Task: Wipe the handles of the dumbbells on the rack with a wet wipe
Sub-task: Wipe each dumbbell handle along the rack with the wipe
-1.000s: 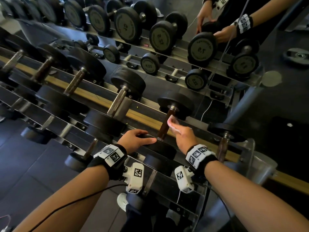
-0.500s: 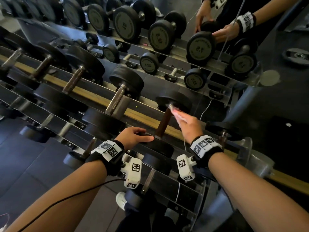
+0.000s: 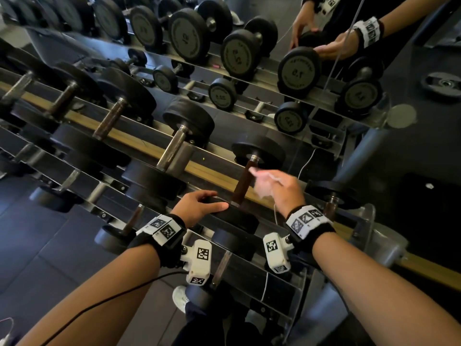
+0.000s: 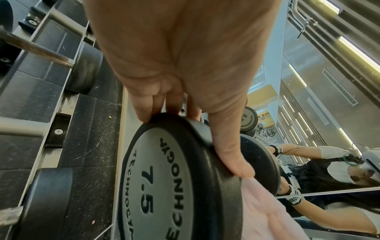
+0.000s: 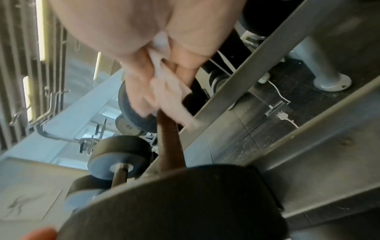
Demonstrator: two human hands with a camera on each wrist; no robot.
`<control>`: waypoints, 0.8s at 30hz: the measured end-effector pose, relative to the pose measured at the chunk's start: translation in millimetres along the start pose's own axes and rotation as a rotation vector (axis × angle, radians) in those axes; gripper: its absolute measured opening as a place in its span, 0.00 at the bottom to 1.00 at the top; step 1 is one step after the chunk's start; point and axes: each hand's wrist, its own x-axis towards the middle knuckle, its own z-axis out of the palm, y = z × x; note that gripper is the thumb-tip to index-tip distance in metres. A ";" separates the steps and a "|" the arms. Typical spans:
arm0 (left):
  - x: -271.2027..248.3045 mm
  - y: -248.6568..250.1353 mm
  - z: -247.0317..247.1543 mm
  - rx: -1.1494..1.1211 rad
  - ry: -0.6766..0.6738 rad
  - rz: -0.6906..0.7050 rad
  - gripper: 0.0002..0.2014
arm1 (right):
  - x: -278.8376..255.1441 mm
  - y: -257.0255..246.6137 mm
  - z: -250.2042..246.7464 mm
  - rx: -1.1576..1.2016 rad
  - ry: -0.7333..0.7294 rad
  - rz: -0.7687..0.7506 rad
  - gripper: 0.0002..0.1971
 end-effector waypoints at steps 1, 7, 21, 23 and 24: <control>-0.3 -0.1 0.4 0.001 0.004 0.001 0.37 | 2.3 2.6 -4.9 0.032 0.068 -0.072 0.11; 0.2 0.3 0.5 0.018 0.006 -0.002 0.37 | 1.7 17.1 21.8 -0.038 -0.080 0.017 0.14; 2.3 -1.5 -0.2 -0.004 0.003 -0.019 0.37 | 3.0 19.2 2.8 0.073 0.252 0.027 0.11; 1.7 -1.3 -0.6 0.007 0.006 -0.019 0.39 | 10.6 19.9 8.5 0.068 0.300 0.019 0.16; 1.8 -1.0 -0.8 0.009 0.008 -0.018 0.42 | 12.7 20.3 11.2 0.067 0.310 0.014 0.17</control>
